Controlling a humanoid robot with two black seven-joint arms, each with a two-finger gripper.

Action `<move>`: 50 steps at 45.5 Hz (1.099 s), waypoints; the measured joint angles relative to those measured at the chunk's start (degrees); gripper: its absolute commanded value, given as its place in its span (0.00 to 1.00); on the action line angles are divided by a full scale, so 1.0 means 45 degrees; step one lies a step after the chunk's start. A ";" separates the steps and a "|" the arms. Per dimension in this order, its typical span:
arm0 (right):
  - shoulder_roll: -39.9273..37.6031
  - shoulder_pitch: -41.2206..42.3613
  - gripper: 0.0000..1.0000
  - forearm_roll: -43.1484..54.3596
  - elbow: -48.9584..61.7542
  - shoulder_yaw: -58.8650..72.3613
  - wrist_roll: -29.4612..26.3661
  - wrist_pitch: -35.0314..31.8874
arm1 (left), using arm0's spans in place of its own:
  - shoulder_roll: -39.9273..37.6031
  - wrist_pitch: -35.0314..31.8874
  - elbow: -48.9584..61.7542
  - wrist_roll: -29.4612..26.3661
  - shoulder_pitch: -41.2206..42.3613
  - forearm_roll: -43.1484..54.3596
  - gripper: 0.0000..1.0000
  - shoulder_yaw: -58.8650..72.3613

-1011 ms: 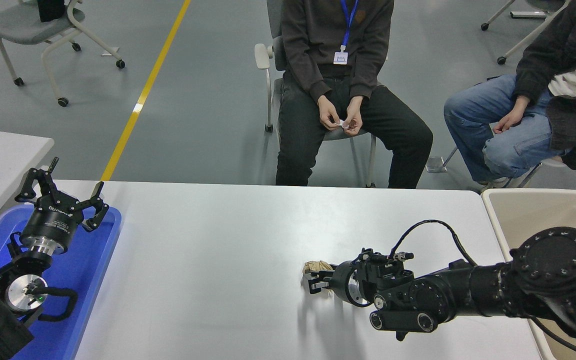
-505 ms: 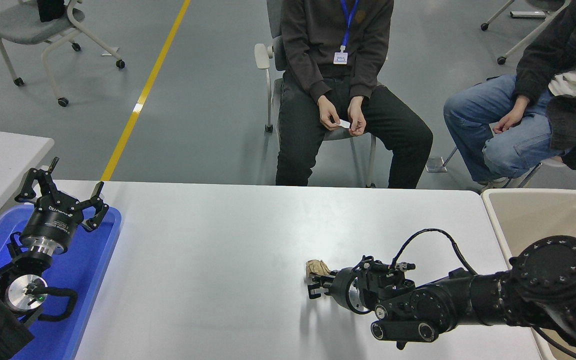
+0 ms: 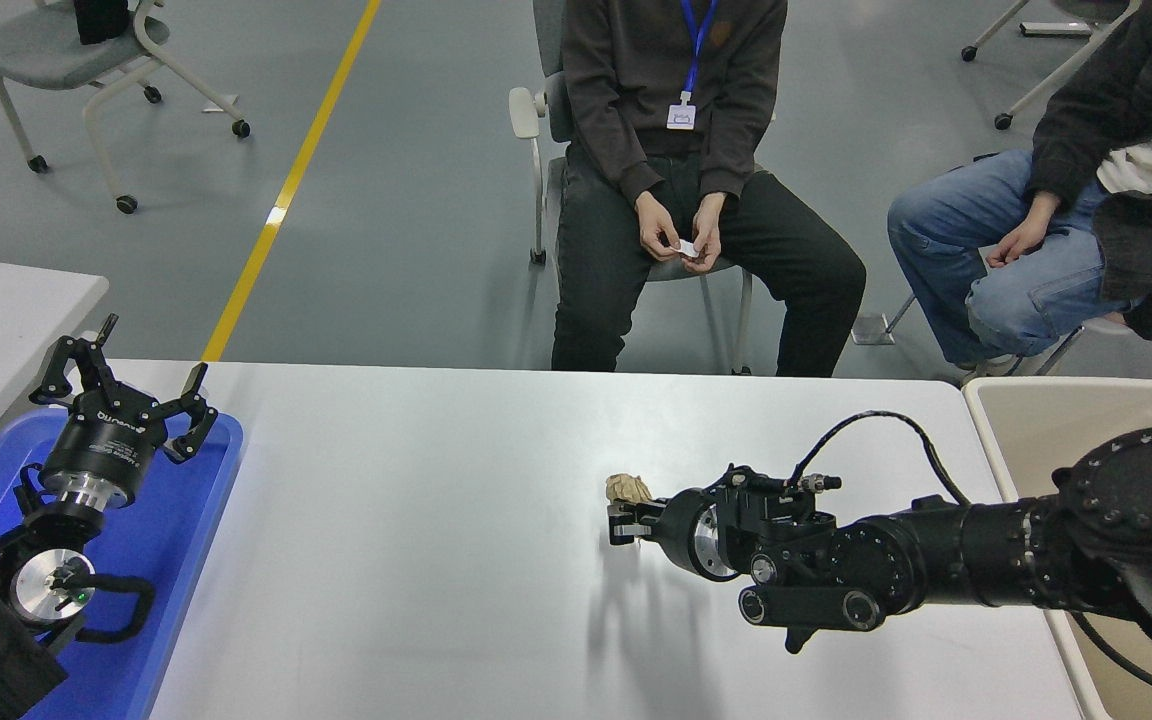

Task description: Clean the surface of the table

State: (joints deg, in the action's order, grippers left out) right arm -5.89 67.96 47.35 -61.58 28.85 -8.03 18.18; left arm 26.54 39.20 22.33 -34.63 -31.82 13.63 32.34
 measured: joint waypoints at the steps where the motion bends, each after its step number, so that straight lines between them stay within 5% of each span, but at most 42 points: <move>1: -0.0120 0.0081 0.00 -0.0016 -0.0107 -0.0051 0.0003 -0.0002 | 0.0000 0.0000 0.0000 0.0000 0.0000 -0.0001 1.00 0.0000; 50: -0.7052 0.3401 0.00 -0.0210 -0.5450 -0.0539 0.0465 -0.1357 | 0.0000 -0.0002 -0.0001 0.0000 0.0000 0.0000 1.00 0.0000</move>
State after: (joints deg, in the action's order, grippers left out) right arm -37.62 83.26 46.41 -86.10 26.43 -5.94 12.07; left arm 26.54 39.19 22.32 -34.63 -31.82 13.63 32.34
